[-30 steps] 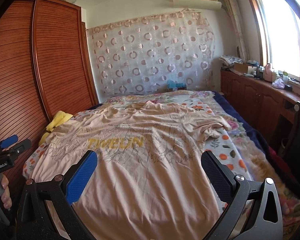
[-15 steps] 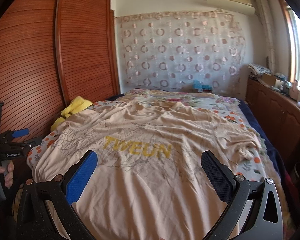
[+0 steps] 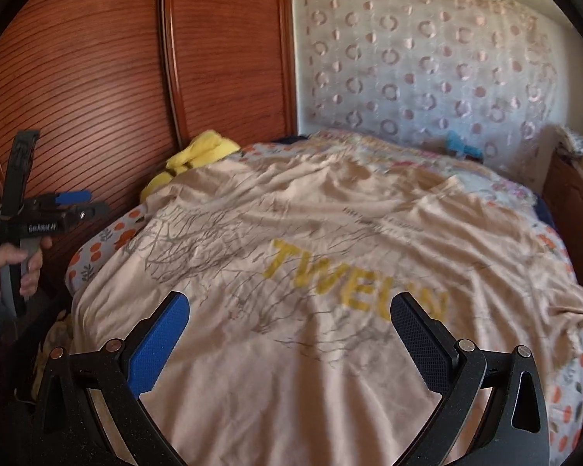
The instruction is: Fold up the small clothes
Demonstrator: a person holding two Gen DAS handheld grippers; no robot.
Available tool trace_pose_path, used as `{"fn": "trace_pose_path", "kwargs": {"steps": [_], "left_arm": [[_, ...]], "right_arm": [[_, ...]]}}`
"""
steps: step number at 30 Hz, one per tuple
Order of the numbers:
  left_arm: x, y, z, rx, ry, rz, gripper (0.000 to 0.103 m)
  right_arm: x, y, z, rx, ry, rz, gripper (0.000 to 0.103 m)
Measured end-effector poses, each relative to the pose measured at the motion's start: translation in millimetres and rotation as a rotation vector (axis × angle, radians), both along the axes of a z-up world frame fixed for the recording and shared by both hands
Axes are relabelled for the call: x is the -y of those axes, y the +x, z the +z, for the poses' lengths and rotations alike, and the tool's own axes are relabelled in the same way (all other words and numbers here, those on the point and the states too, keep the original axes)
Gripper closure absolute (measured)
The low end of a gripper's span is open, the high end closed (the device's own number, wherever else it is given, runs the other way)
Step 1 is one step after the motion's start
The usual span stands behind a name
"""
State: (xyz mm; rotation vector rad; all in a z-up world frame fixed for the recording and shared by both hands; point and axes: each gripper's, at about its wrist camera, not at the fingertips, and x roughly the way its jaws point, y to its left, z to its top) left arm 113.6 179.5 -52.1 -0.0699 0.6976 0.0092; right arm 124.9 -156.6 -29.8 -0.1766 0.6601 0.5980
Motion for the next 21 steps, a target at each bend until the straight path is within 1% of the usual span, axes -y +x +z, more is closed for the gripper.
{"fn": "trace_pose_path", "kwargs": {"steps": [1,3,5,6,7,9,11,12,13,15,17,19,21], "left_arm": [[-4,5,0,-0.003,-0.006,-0.006,0.018],[-13,20,-1,-0.025,-0.018,-0.017,0.021],[-21,36,-3,-0.046,-0.041,-0.031,0.023],[-24,43,-4,-0.054,-0.054,-0.036,0.026],[-27,49,-6,-0.064,-0.063,-0.034,0.029],[-34,65,-10,-0.096,-0.076,-0.028,0.03],[-41,80,-17,-0.132,-0.086,-0.026,0.031],[-43,85,-20,-0.144,-0.084,-0.024,0.031],[-46,91,-23,-0.159,-0.088,-0.021,0.031],[-53,100,-29,-0.184,-0.123,-0.017,0.031],[-62,109,-39,-0.217,-0.183,-0.005,0.033],[-68,114,-46,-0.24,-0.204,0.008,0.038],[-68,117,-51,-0.259,-0.22,0.015,0.04]], "right_arm": [[-2,6,-1,-0.02,-0.012,0.017,0.0],[-8,15,0,-0.029,-0.037,0.05,0.0],[-10,24,1,-0.031,-0.054,0.076,0.001],[-9,29,2,-0.038,-0.057,0.09,0.002],[-9,33,3,-0.043,-0.059,0.095,0.003],[-10,42,4,-0.058,-0.048,0.107,0.007],[-9,52,6,-0.077,-0.032,0.118,0.014],[-10,54,5,-0.08,-0.033,0.122,0.015],[-12,56,6,-0.077,-0.039,0.13,0.016],[-18,61,9,-0.059,-0.061,0.147,0.016],[-20,60,11,-0.037,-0.088,0.161,0.016],[-27,57,12,-0.027,-0.101,0.169,0.016],[-32,58,15,-0.011,-0.112,0.177,0.016]]}}
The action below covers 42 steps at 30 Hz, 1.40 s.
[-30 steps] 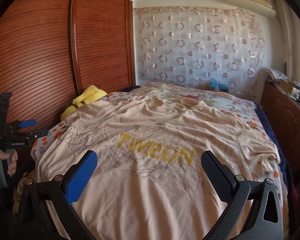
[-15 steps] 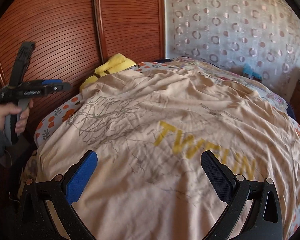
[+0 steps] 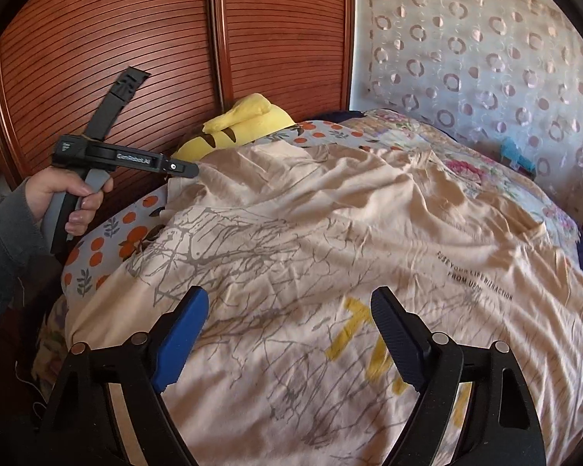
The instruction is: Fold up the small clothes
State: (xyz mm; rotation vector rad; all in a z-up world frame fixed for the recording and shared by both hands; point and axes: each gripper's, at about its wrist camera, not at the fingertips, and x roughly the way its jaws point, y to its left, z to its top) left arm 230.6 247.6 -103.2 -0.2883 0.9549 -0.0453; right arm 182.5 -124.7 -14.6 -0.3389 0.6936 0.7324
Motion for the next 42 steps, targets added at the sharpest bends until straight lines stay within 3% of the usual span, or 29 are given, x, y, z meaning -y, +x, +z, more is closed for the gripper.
{"fn": "trace_pose_path", "kwargs": {"steps": [3,5,7,10,14,16,23,27,32,38,41,42], "left_arm": [[-2,0,-3,-0.001,-0.05,0.003,0.04],[-2,0,-2,0.004,-0.062,-0.001,0.046],[1,-1,1,0.015,-0.062,-0.016,0.058],[7,0,7,0.034,-0.017,-0.038,0.073],[21,2,19,0.043,0.12,-0.052,0.09],[19,0,28,0.068,0.111,-0.049,0.093],[34,-5,85,0.18,0.142,-0.069,0.094],[52,-1,107,0.213,0.104,-0.112,0.094],[99,0,118,0.224,0.097,-0.207,0.094],[148,-2,109,0.19,0.108,-0.321,0.093],[161,-7,107,0.183,0.132,-0.351,0.066],[161,-9,108,0.188,0.145,-0.347,0.049]], "right_arm": [[-14,9,1,0.02,-0.001,0.013,0.016],[-32,11,0,0.037,-0.013,0.02,0.016],[-55,6,-4,0.044,-0.016,0.021,0.016],[-67,9,-7,0.028,0.02,0.021,0.016],[-78,7,-12,0.029,0.036,0.028,0.016],[-83,6,-16,0.037,0.034,0.03,0.016],[-78,15,-31,0.018,0.027,0.002,0.016],[-69,22,-30,0.017,0.031,-0.03,0.016],[-45,30,-21,0.023,0.061,-0.088,0.016],[-17,35,-18,0.034,0.078,-0.15,0.016],[-9,34,-20,0.032,0.079,-0.172,0.016],[-7,34,-21,0.03,0.079,-0.179,0.016]]}}
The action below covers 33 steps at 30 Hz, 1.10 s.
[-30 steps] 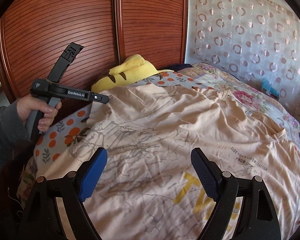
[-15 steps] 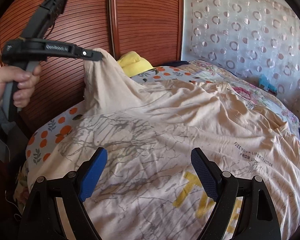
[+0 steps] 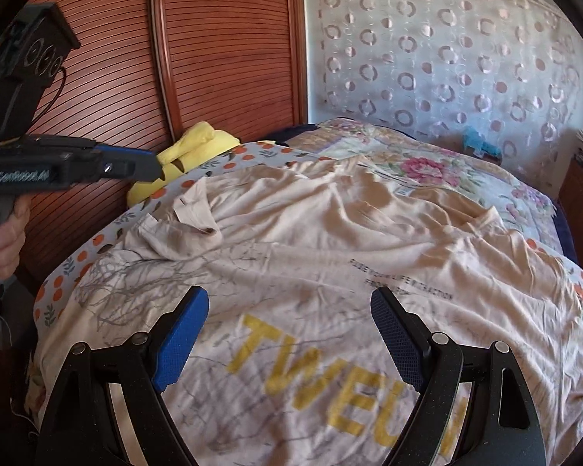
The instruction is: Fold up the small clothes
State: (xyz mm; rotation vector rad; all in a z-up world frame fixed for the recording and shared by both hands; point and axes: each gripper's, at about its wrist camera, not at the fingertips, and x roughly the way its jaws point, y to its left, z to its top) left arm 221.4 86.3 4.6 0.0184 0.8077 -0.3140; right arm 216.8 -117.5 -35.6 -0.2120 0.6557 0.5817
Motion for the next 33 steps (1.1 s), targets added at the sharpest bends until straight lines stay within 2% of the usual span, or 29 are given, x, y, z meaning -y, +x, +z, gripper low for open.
{"fn": "trace_pose_path", "kwargs": {"steps": [1,3,6,8,11,14,20,22,24,29,33], "left_arm": [[-2,-2,1,0.012,0.018,0.016,0.036],[-8,-7,2,0.024,0.02,0.042,0.025],[-33,-12,-2,0.016,-0.014,0.091,0.025],[-49,-13,-11,0.01,-0.004,0.135,0.025],[-66,-16,-32,-0.04,-0.019,0.154,0.025],[-72,-15,-57,-0.108,-0.074,0.136,0.035],[-61,-6,-75,-0.135,-0.133,0.096,0.055],[-56,-8,-75,-0.121,-0.122,0.09,0.077],[-50,-17,-69,-0.084,-0.103,0.081,0.087],[-36,-51,-51,-0.052,-0.151,0.012,0.087],[-17,-69,-56,-0.087,-0.15,-0.039,0.087]], "right_arm": [[2,-1,0,-0.003,0.001,-0.005,0.016],[2,0,0,-0.006,0.004,-0.011,0.016],[-1,1,4,-0.007,0.012,-0.006,0.016],[-2,4,5,-0.007,0.019,0.004,0.016],[-9,11,8,-0.005,0.011,0.023,0.02],[-17,17,11,0.001,0.006,0.031,0.02],[-28,21,15,0.01,-0.006,0.045,0.021],[-30,21,14,0.011,-0.017,0.049,0.021],[-31,23,13,0.012,-0.026,0.052,0.021],[-35,29,13,0.011,-0.04,0.053,0.021],[-40,31,13,0.006,-0.04,0.053,0.021]]}}
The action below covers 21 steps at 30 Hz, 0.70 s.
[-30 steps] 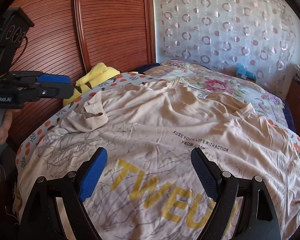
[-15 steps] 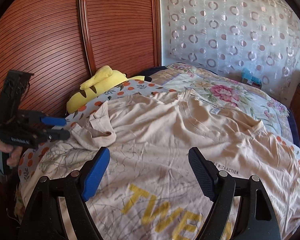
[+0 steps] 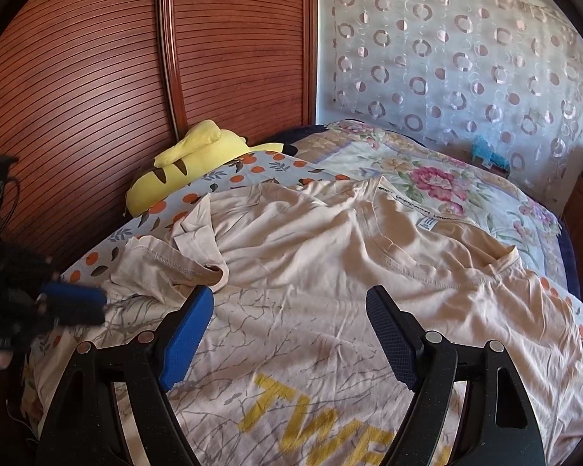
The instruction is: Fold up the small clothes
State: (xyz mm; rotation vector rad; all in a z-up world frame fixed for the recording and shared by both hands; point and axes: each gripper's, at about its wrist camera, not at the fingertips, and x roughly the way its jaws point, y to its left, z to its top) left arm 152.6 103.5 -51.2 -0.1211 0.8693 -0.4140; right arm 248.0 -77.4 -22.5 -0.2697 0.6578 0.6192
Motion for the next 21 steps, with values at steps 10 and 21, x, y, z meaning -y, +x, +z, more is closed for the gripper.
{"fn": "trace_pose_path", "kwargs": {"steps": [10,21], "left_arm": [[-27,17,10,0.058,0.064,0.127,0.041],[-43,64,-21,-0.019,-0.016,0.151,0.073]], "right_arm": [[-13,1,0,-0.002,0.001,0.022,0.021],[-10,-1,-3,0.002,-0.011,0.023,0.021]]}}
